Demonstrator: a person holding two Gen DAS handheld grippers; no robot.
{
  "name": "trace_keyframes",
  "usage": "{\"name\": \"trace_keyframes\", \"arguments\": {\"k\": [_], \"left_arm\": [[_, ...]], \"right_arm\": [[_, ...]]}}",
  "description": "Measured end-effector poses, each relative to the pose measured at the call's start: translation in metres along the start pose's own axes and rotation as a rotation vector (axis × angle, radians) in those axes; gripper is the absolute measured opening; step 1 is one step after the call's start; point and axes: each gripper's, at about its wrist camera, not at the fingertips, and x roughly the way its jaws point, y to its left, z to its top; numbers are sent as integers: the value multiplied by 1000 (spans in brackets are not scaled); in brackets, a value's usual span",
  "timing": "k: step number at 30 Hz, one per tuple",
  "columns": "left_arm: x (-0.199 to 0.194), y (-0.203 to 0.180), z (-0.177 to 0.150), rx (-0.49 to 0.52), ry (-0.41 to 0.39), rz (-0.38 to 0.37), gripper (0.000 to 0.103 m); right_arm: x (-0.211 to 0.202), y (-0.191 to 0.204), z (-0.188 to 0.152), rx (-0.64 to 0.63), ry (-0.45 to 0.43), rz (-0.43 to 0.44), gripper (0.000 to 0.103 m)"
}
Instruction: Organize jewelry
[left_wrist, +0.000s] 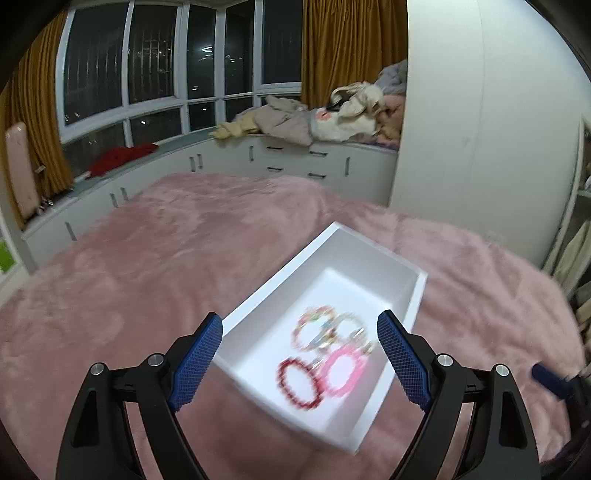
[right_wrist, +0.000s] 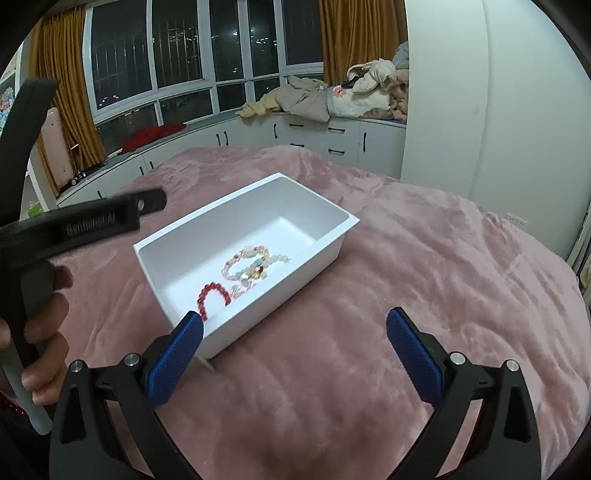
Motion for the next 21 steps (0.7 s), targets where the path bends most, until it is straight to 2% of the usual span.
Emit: {"name": "trace_keyframes", "arguments": {"k": [7,13,21], "left_arm": [[-28,10,-32,26,42,15,87],[-48,24,-55,2,101,-24,87],[-84,20,-74,29,95,-38,90]], "right_arm": [[-18,8,-13,-5,5,25,98],[-38,10,-23,13,-1,32,98],[-61,12,-36,15,13,59,98]]}}
